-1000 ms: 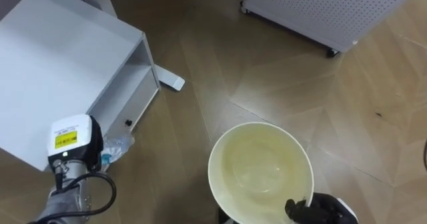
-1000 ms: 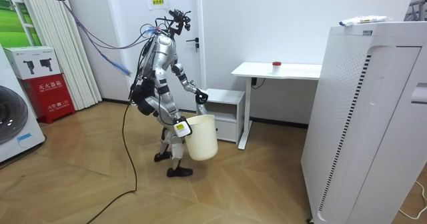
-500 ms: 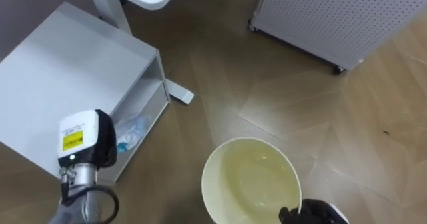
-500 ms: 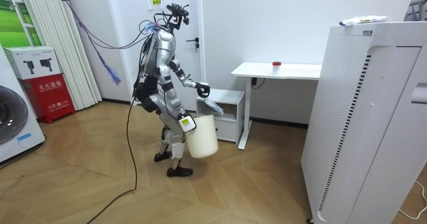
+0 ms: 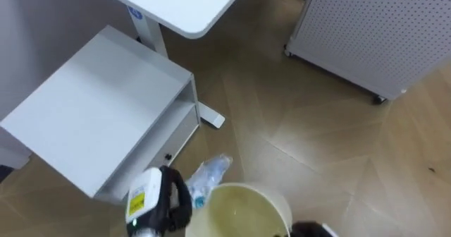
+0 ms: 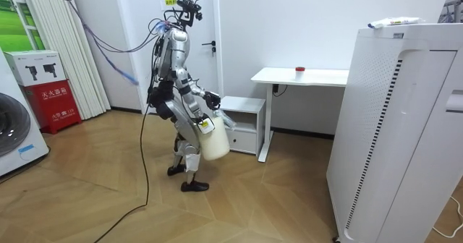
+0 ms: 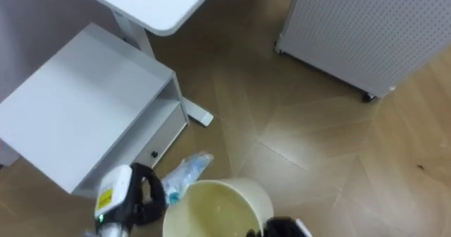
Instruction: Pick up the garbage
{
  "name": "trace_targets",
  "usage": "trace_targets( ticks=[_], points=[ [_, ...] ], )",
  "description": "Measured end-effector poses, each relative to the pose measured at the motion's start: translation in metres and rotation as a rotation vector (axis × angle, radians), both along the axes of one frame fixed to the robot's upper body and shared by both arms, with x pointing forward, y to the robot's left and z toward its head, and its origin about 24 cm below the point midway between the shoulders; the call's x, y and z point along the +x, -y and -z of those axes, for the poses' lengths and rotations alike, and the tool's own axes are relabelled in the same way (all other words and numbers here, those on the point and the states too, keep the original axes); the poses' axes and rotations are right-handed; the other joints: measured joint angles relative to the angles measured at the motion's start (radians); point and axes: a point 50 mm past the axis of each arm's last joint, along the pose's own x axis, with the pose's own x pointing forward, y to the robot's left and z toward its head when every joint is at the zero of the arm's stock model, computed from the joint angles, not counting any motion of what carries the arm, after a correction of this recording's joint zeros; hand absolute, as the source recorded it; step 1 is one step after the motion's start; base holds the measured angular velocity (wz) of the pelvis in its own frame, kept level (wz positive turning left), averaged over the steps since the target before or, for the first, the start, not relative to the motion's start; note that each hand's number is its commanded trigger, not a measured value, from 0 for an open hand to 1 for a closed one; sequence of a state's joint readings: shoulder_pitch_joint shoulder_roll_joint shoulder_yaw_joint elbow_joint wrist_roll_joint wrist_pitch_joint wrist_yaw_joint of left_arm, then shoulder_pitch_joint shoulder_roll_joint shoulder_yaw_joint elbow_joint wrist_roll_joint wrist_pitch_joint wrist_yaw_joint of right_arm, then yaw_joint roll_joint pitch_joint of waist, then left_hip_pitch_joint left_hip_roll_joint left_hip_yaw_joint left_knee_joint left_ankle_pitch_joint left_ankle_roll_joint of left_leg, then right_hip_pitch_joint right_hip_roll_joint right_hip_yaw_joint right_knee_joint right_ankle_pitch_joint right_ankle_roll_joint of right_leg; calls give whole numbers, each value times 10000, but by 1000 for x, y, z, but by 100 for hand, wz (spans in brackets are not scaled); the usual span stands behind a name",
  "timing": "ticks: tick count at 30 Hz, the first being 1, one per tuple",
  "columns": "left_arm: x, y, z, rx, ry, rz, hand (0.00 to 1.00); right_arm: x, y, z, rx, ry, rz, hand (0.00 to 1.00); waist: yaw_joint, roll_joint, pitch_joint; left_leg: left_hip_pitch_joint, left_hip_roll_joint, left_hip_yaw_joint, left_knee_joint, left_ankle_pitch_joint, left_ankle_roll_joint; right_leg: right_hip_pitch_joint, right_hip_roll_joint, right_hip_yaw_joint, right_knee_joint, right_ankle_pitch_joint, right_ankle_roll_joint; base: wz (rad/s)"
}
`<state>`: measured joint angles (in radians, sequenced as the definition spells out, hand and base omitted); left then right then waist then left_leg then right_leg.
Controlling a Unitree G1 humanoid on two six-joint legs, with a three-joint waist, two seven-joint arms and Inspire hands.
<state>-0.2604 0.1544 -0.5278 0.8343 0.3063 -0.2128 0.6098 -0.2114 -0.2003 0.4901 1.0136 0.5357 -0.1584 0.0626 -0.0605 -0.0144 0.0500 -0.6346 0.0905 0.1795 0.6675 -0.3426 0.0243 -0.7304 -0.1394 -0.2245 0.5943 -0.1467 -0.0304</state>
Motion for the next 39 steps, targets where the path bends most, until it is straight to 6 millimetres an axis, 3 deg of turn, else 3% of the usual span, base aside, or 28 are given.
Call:
trace_targets(
  ticks=[3,6,12,23,24,25,26,39],
  points=[
    [-5,12,3,-995,-799,627,100,-2,2,3,-184,-176,-130,100,101,-4,-7,197,-12,117,-142,75,50,169,0,34,-124,129,33,-5],
    [-18,19,14,-1763,-2065,1328,100,-4,2,4,-285,-299,-229,100,303,-1,-90,202,-11,119,-217,97,72,189,21,26,-315,221,48,0],
    [-37,32,30,-2944,-4273,2807,100,-3,3,3,-156,-282,-412,100,378,10,-100,187,-71,94,-341,176,105,177,-23,32,-402,302,64,1],
    [-54,25,41,-3617,-6869,4951,100,-5,1,4,214,-420,-808,100,370,39,-128,393,-130,368,-701,232,148,187,21,286,-554,382,152,-5],
    [-57,24,42,-3640,-7112,5040,97,-6,1,5,260,-441,-862,100,367,38,-128,398,-136,380,-744,246,153,187,21,282,-580,388,155,0],
    [-58,24,43,-3653,-7213,5112,57,-6,1,5,266,-455,-876,100,366,38,-128,405,-143,381,-764,250,155,187,21,282,-588,388,156,0],
    [-60,25,43,-3696,-7351,5263,0,-7,1,5,274,-466,-895,100,365,38,-128,422,-149,387,-800,250,156,187,21,286,-601,388,156,0],
    [-69,18,47,-3684,-7947,5514,0,-9,2,6,287,-528,-904,100,381,67,-128,453,-143,347,-902,251,154,267,73,202,-773,403,184,0]
  ],
)
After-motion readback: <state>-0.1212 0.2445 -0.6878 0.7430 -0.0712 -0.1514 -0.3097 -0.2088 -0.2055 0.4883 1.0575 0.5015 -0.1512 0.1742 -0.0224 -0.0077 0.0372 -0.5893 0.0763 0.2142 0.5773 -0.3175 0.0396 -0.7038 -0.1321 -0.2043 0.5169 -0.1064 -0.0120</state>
